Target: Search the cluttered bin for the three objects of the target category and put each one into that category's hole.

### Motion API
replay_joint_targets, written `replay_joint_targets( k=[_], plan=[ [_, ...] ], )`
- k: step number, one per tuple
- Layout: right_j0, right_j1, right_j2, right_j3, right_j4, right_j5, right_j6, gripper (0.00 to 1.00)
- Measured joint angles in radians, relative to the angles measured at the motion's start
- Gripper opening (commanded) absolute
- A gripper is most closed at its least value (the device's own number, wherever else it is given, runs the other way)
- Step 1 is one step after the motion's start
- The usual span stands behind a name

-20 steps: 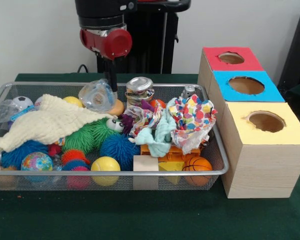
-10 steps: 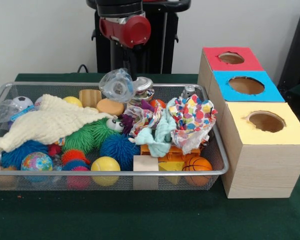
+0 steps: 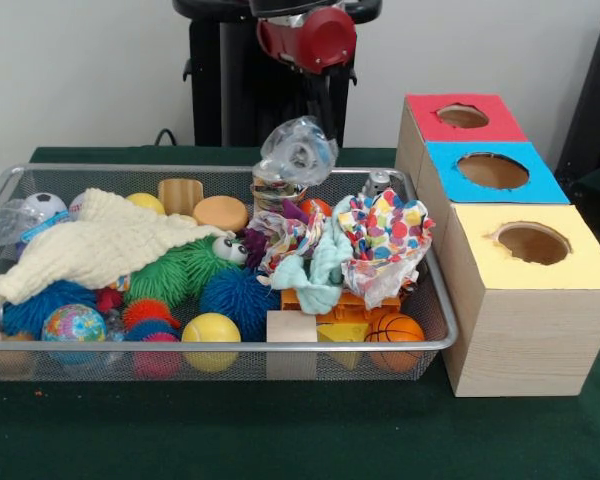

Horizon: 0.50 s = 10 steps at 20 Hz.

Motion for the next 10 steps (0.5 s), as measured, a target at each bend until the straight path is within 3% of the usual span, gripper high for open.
replay_joint_targets(
  k=[10],
  plan=[
    [0.100, -0.053, 0.020, 0.088, 0.138, 0.000, 0.002, 0.00]
  ],
)
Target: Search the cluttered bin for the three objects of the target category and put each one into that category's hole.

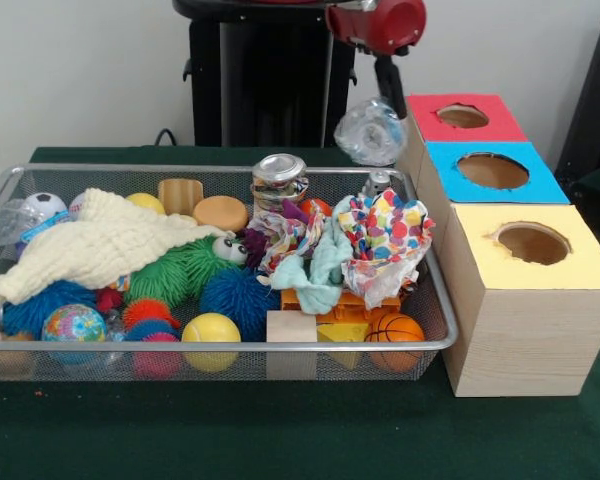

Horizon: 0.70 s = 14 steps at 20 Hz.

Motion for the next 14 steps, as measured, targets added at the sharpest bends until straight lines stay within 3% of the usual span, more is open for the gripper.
replay_joint_targets(
  k=[10, 14],
  plan=[
    [0.164, -0.036, -0.007, 0.006, 0.033, 0.000, 0.053, 0.00],
    [0.206, -0.052, 0.003, 0.016, 0.104, 0.000, 0.087, 0.00]
  ],
)
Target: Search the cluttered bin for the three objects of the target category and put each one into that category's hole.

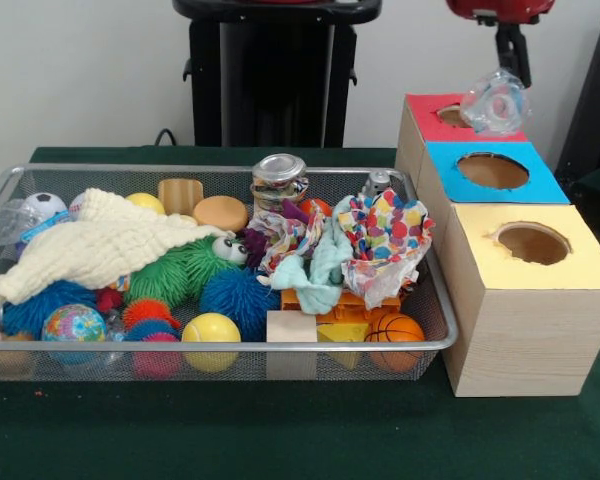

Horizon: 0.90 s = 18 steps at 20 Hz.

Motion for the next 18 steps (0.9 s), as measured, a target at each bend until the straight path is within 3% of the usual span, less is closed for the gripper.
replay_joint_targets(
  k=[4, 7, 9, 10, 11, 18],
  plan=[
    [0.019, -0.014, 0.028, 0.039, 0.192, -0.020, 0.001, 0.00],
    [0.080, -0.003, 0.021, 0.052, 0.418, -0.052, 0.000, 0.00],
    [0.113, 0.006, 0.011, 0.051, 0.497, -0.059, -0.001, 0.00],
    [0.144, 0.015, 0.001, 0.050, 0.562, -0.061, -0.004, 0.00],
    [0.211, 0.041, -0.026, 0.046, 0.684, -0.061, -0.016, 0.00],
    [0.420, 0.166, -0.130, 0.026, 0.966, -0.052, -0.109, 0.00]
  ],
)
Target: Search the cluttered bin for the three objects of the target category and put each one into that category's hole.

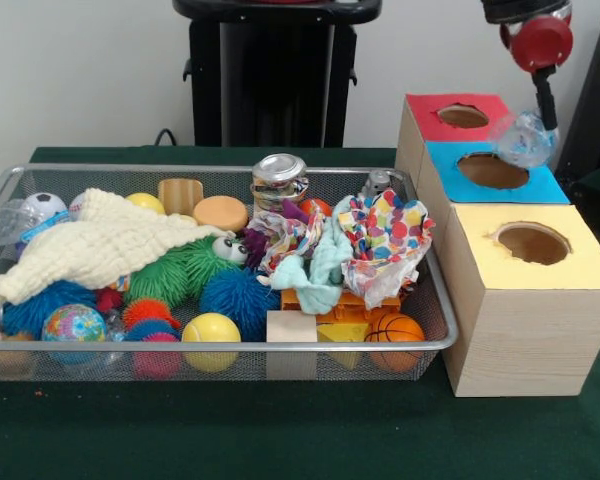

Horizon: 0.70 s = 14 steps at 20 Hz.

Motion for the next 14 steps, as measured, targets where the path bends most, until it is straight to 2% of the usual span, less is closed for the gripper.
replay_joint_targets(
  k=[3, 7, 14],
  plan=[
    [0.041, 0.052, -0.041, -0.001, 0.045, 0.017, -0.061, 0.00],
    [0.041, 0.083, -0.070, -0.005, 0.045, 0.041, -0.111, 0.00],
    [0.049, 0.130, -0.126, -0.033, 0.071, 0.156, -0.166, 0.00]
  ],
)
